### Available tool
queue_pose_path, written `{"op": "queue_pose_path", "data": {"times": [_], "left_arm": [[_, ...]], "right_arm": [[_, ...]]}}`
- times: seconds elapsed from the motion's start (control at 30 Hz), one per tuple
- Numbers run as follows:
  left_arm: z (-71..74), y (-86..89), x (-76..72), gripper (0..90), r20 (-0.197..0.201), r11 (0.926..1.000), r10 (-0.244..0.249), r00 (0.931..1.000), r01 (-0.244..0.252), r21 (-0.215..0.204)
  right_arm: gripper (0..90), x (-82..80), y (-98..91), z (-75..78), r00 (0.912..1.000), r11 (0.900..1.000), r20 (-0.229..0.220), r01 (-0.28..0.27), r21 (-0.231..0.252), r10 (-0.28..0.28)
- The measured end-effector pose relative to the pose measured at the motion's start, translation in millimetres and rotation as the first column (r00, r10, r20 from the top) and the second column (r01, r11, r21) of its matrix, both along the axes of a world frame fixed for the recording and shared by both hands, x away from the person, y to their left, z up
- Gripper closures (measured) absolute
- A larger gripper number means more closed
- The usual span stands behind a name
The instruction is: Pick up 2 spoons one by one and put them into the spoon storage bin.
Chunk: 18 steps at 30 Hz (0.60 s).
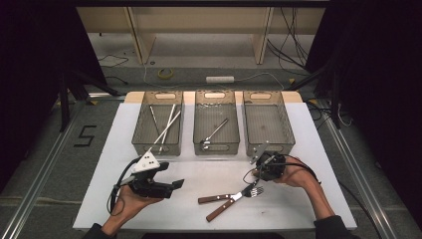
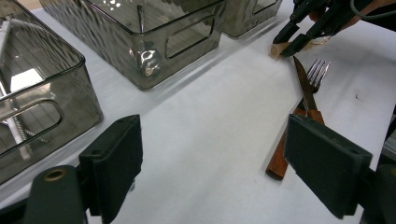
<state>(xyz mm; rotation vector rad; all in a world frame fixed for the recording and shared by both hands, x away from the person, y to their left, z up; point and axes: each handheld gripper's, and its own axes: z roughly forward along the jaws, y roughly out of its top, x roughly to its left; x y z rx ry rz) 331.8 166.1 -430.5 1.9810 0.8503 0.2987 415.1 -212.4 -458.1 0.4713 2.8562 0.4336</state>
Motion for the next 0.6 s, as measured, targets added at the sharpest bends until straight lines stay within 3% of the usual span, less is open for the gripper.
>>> {"op": "queue_pose_path", "data": {"times": [0.17, 0.4, 0.6], "left_arm": [[0.1, 0.3, 0.1, 19.1, 0.001, 1.0000, 0.001, 1.0000, -0.001, -0.001], [0.8, 1.2, -0.5, 18.7, 0.013, 0.9999, 0.004, 0.9999, -0.004, -0.017], [2.8, 3.1, -1.7, 18.1, 0.042, 0.9991, 0.007, 0.9991, -0.005, -0.043]], "right_arm": [[74.8, -0.9, -2.3, 6.6, 0.9996, 0.9999, 0.028, 0.006, 0.008, -0.007], [75.0, -2.7, -4.9, 20.5, 0.9970, 0.9970, 0.066, 0.037, 0.068, -0.041], [75.0, -4.3, -7.4, 37.2, 0.9915, 0.9846, 0.110, 0.051, 0.167, -0.070]]}}
